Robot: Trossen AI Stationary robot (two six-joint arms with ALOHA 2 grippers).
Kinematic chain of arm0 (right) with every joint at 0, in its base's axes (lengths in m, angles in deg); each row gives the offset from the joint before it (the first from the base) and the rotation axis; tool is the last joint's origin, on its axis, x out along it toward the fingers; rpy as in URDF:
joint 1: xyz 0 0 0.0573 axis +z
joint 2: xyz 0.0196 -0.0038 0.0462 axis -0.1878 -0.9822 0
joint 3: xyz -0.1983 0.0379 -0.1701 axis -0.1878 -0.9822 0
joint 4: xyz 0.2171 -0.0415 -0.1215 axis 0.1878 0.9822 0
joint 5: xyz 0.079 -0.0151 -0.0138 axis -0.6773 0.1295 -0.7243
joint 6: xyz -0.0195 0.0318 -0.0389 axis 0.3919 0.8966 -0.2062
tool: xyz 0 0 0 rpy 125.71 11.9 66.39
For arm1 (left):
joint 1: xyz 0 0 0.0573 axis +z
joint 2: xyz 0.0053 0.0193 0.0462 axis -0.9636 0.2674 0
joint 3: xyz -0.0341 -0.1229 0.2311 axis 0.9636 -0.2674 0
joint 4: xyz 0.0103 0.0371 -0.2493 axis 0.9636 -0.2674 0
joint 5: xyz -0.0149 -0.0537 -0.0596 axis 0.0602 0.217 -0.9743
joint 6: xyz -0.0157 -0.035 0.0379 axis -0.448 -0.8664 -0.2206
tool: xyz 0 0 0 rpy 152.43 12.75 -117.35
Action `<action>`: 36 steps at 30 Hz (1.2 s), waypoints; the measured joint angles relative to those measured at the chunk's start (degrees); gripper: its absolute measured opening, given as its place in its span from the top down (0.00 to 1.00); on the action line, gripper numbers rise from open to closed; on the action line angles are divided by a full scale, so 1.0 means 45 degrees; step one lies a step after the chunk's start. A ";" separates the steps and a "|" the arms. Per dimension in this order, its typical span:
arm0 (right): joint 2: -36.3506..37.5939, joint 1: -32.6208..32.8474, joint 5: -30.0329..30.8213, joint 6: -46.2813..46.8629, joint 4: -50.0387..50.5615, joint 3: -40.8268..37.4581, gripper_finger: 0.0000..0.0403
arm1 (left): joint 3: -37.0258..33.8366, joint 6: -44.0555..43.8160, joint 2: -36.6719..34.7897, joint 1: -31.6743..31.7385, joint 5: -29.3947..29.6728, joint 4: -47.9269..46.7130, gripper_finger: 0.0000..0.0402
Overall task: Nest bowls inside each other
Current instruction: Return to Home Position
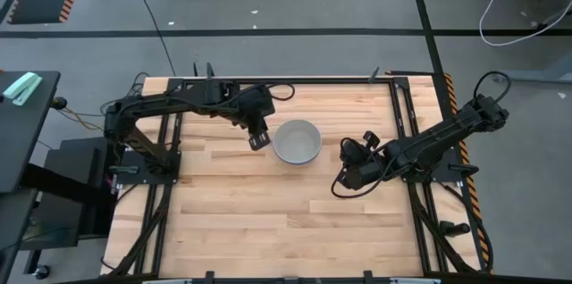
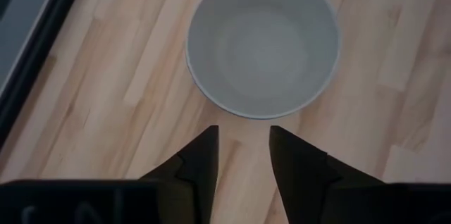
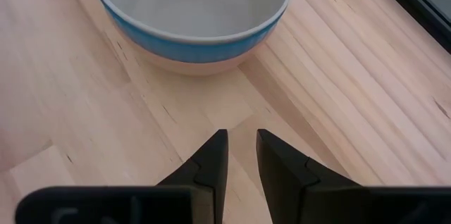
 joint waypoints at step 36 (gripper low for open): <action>0.1297 0.5927 0.5290 0.0330 -0.1696 -0.0009 0.79 | -0.0005 -0.4197 -0.3317 -0.6259 0.8268 -0.3217 0.71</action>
